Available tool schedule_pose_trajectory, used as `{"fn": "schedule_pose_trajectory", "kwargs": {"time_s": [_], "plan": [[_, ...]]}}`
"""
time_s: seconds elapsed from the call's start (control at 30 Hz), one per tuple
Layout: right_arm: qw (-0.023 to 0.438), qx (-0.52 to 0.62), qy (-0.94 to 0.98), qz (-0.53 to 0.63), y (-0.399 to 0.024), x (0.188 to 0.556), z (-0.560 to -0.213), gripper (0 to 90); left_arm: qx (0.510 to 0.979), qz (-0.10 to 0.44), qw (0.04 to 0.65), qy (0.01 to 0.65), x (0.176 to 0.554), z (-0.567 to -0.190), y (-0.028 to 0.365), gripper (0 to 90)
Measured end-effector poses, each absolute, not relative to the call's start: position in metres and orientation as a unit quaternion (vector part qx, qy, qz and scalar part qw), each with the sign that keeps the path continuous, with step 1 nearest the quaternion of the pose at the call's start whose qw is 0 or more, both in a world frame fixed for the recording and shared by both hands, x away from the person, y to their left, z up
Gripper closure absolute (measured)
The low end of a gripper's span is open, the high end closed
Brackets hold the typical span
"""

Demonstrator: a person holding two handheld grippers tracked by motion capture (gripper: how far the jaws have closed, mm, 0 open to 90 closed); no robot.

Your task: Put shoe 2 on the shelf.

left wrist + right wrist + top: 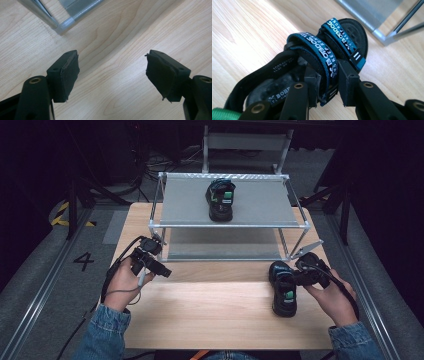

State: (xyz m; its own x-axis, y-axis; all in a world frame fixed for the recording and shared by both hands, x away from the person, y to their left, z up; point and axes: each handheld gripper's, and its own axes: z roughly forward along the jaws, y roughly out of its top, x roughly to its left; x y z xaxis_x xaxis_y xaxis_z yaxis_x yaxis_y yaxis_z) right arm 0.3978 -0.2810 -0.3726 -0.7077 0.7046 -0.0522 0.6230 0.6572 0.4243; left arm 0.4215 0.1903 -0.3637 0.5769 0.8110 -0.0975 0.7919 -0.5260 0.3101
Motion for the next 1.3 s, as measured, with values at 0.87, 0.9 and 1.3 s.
{"fn": "schedule_pose_trajectory", "kwargs": {"time_s": [0.87,0.9,1.3], "plan": [[0.095,0.345,0.902,0.24,-0.275,0.411,-0.273,71.2,0.86,0.025,0.167,0.481,0.412,-0.367,0.209,20.4],[0.095,0.344,0.901,0.245,-0.275,0.411,-0.269,71.2,0.86,0.027,0.166,0.482,0.411,-0.367,0.21,20.3],[0.097,0.317,0.904,0.271,-0.264,0.412,-0.229,71.3,0.855,0.03,0.167,0.49,0.409,-0.369,0.216,19.9]]}}
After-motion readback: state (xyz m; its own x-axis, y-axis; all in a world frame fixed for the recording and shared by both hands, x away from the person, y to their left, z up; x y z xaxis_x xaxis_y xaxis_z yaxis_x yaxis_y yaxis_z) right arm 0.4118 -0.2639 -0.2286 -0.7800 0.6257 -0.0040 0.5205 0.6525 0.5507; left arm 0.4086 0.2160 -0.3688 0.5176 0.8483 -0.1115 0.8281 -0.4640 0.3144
